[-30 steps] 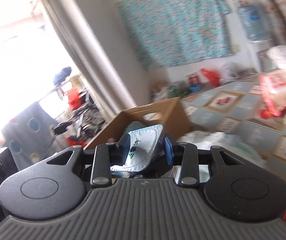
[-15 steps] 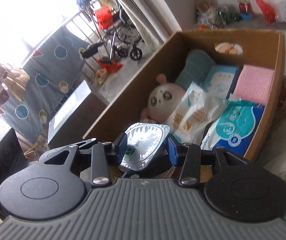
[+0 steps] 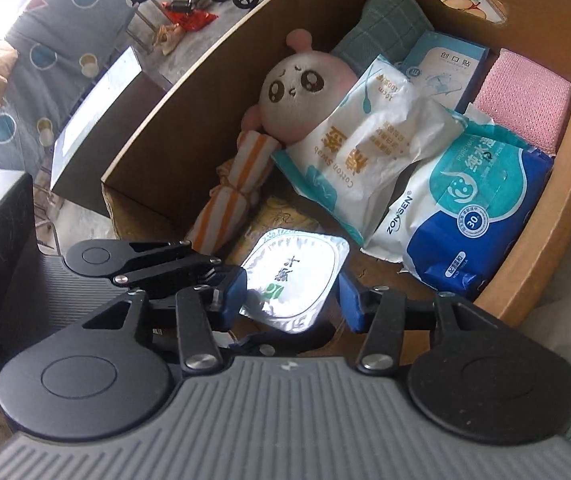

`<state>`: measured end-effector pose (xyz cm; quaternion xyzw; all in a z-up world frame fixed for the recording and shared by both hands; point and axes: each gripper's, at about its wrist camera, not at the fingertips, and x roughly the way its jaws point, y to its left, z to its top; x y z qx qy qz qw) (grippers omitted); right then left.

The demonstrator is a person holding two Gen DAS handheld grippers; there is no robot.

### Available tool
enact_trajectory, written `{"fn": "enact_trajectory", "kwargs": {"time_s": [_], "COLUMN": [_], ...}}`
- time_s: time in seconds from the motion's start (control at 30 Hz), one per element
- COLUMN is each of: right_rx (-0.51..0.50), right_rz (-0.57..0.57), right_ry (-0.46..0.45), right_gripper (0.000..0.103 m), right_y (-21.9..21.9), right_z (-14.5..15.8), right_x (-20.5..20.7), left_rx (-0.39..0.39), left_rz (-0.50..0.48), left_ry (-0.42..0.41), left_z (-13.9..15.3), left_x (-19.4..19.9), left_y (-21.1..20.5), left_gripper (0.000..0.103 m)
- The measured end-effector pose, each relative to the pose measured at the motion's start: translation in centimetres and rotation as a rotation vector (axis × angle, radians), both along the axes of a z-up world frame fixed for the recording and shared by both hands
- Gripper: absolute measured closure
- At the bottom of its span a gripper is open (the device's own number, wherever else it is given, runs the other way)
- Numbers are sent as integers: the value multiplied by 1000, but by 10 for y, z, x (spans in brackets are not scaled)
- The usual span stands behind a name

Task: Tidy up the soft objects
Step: 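Carry the white yogurt cup with the right gripper over the cardboard box, then lower the yogurt cup into the box and open the right gripper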

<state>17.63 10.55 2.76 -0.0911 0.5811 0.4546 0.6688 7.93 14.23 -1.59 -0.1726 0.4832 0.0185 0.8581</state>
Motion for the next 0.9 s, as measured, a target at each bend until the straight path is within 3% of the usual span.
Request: {"fn": "enact_trajectory", "kwargs": {"time_s": [0.3, 0.57, 0.63, 0.8, 0.9], "right_rx": [-30, 4, 26, 88, 99], "right_rz": [25, -10, -22, -35, -30], "right_ry": [44, 59, 51, -25, -52], "right_gripper": [42, 36, 35, 35, 47], "right_y": [9, 5, 3, -2, 3], "right_z": [-4, 3, 7, 20, 17], "right_x": [10, 21, 24, 28, 30], "left_rx": [7, 10, 30, 81, 136], "left_rz": [-36, -34, -32, -24, -14], "left_ry": [10, -4, -15, -51, -88], "left_z": [2, 8, 9, 12, 14], "left_x": [-2, -6, -7, -13, -20], "left_y": [-1, 0, -2, -3, -3], "left_gripper": [47, 45, 39, 37, 38]}}
